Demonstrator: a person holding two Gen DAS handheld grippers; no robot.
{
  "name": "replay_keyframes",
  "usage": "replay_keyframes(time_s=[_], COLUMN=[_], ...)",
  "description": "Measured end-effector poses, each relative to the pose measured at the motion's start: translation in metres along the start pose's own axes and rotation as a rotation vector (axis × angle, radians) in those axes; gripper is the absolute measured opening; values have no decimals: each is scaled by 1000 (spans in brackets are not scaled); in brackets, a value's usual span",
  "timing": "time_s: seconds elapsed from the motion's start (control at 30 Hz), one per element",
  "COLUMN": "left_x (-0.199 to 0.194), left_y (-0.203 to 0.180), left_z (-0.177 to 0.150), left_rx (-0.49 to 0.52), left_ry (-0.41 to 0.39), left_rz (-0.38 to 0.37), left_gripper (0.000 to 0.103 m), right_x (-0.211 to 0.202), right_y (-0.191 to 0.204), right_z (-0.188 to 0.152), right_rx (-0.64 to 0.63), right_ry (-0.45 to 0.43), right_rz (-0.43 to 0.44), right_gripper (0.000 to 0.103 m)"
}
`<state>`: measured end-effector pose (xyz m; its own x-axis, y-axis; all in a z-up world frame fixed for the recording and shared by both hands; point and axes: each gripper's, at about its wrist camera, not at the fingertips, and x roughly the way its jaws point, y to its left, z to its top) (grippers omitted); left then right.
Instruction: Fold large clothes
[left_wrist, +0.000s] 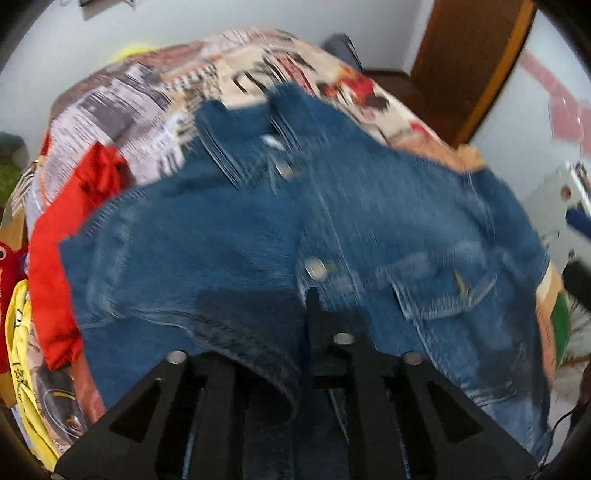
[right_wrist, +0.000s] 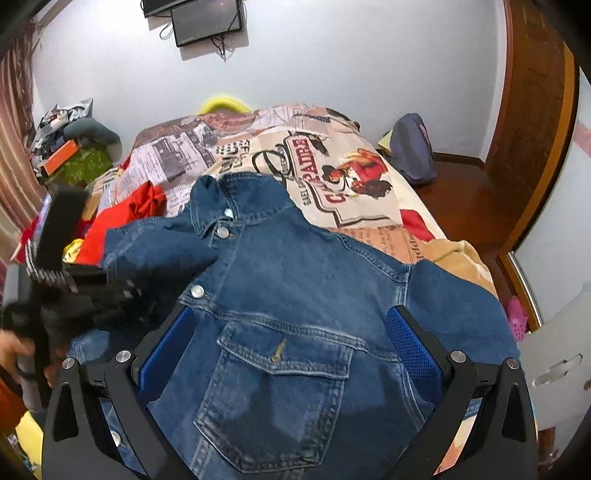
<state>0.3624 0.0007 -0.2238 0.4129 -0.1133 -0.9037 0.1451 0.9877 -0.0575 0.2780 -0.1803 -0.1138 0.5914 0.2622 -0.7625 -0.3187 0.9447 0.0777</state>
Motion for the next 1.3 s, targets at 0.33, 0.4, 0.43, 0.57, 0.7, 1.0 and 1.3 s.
replay_keyframes(time_s=[0.33,0.4,0.43,0.57,0.7,1.0,1.3], left_x=[-45,-68,-74,-111,-129,-126,-88], left_y=[21,39,45,91,136,223,259], left_z=[-24,-27,-27,-33,-46,-89,-124], left_rx=[-14,-36,-46,-97,-155,-322,-389], left_ry=[-13,-68,-86,-178,-225,-205,-131], left_rz=[6,21,31,124,198,207,197], left_gripper=[62,69,70,75,82,82,82], right_x=[-9,-10,-9,-4,7,68,143], right_y=[20,31,38,69,109,205,254], right_z=[5,10,13,23,31,31,29], right_rx=[-70,-86,-92,-130,-215,-475,-543], right_ry=[-8,-21,-30,-40,-38,33,207], right_rz=[-4,6,14,54,81,101,72], right_gripper=[103,103,103,103,103,103,98])
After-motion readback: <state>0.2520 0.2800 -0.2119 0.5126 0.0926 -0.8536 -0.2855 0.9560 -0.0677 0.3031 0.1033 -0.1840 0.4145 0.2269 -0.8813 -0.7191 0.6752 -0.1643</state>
